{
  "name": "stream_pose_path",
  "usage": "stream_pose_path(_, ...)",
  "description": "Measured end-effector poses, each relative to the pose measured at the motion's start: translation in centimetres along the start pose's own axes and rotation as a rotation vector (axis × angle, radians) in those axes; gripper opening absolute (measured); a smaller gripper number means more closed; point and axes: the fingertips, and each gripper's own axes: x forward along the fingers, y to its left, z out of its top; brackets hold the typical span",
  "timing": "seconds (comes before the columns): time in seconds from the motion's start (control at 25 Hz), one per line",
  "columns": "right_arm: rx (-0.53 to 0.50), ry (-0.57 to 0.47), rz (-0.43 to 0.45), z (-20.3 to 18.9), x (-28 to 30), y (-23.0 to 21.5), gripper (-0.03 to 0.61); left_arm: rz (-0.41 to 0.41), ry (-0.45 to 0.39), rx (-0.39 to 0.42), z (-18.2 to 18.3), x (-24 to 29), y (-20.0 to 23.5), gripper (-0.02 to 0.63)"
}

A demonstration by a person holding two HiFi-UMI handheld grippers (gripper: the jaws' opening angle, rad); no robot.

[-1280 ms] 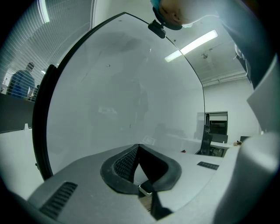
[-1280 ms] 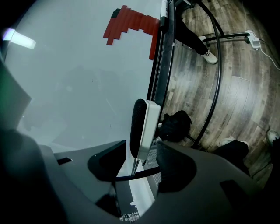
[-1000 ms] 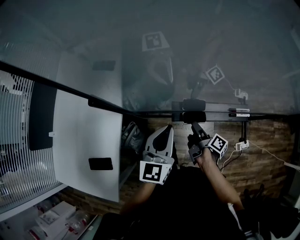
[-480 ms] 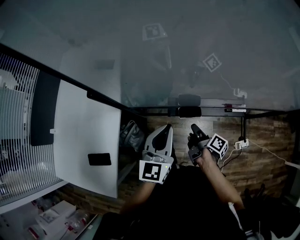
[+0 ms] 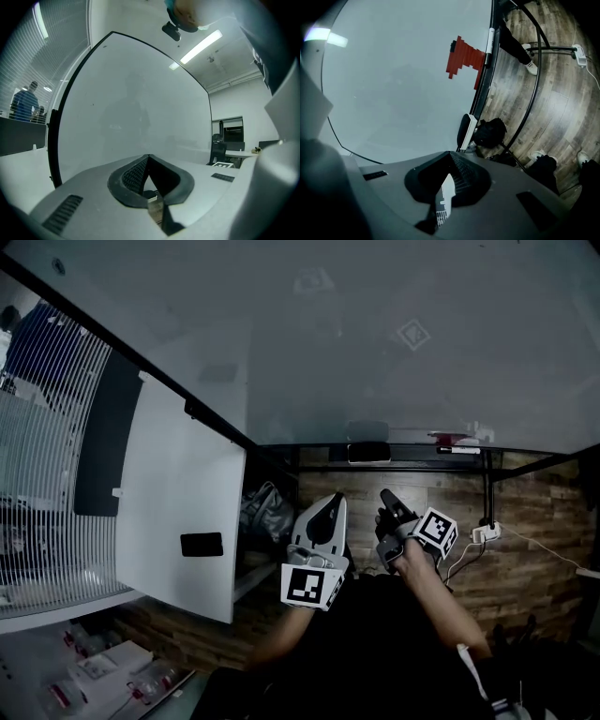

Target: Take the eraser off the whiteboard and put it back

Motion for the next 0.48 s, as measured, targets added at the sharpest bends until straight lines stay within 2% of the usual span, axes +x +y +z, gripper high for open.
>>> stream_pose_path(0.28, -0.048, 0.017, 0.053, -1.1, -3.6, 2.2, 0.015, 0.020, -0.029, 0.014, 1.4, -3.3, -3.3, 0.006)
stream_pose_path(0.48, -0.158, 0.027, 0.096, -1.9, -6.4, 4.0, 0.015, 0.030, -0.040, 0.032, 1.5, -5.4, -5.3, 0.006)
